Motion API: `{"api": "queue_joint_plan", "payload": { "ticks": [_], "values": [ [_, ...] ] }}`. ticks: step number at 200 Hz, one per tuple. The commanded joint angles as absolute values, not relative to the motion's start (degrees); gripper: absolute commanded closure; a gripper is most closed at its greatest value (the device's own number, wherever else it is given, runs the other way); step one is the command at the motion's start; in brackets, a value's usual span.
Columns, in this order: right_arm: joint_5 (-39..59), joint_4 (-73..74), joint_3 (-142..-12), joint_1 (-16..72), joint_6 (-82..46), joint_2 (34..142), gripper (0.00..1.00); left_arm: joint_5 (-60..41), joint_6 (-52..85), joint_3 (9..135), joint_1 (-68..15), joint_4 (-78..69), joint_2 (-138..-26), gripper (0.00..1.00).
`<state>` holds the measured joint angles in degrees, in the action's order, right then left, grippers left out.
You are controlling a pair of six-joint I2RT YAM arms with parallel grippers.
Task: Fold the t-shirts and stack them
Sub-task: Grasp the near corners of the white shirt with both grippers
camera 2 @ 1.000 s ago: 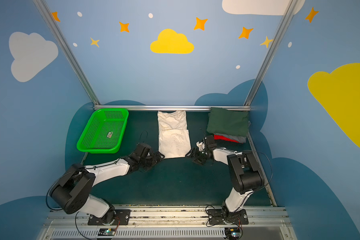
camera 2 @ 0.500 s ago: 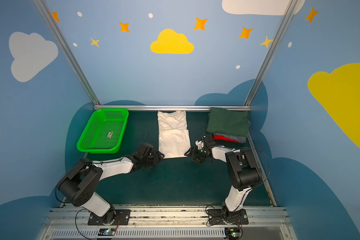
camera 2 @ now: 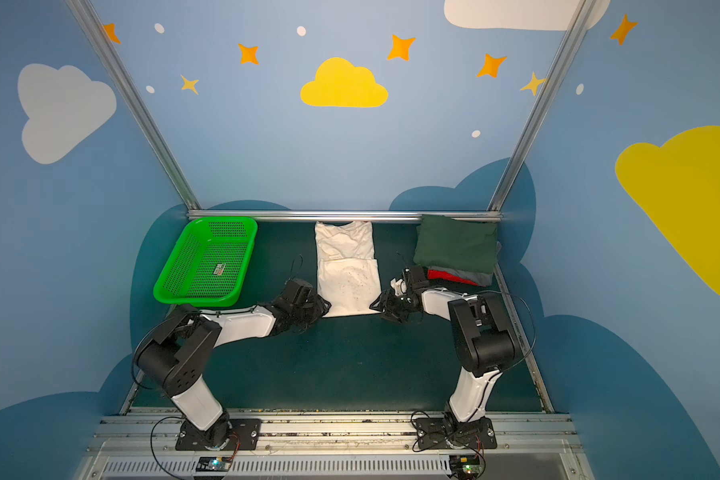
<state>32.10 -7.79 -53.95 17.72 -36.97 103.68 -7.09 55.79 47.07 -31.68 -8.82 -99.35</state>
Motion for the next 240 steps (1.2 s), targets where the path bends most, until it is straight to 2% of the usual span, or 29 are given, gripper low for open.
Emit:
{"api": "queue_joint_plan", "payload": {
  "ticks": [1,24,79,107,114,124,137,240],
  "values": [
    [20.3,-13.2,-52.8,16.9,-34.8,108.8,0.43,-6.8,55.8,46.6,-31.2,-4.8,-102.2,0.45],
    [19.7,-13.9,-53.5,16.9,-34.4,110.0,0.46,-6.8,55.6,46.7,-31.0,-4.8,-102.4,0.52],
    [20.5,-14.2,-54.5,16.8,-34.1,111.5,0.64,-8.5,54.4,48.6,-30.4,-5.1,-104.6,0.66],
    [21.0,-14.7,-54.8,16.8,-33.4,111.6,0.82,-8.9,54.0,49.4,-30.4,-5.0,-105.6,0.75],
    [21.1,-14.8,-54.9,16.8,-33.3,111.6,0.87,-9.1,53.9,49.5,-30.3,-5.0,-105.7,0.8],
    [21.0,-14.9,-55.1,16.8,-33.1,111.6,0.93,-9.1,53.9,49.7,-30.1,-4.7,-105.7,0.96],
    [21.4,-15.3,-55.4,16.8,-32.8,111.4,1.0,-9.3,53.7,50.2,-30.1,-4.1,-105.6,0.97],
    [22.3,-18.1,-53.4,17.4,-29.5,103.0,1.0,-8.3,52.6,48.5,-30.1,-2.8,-100.2,0.97]
  ]
}}
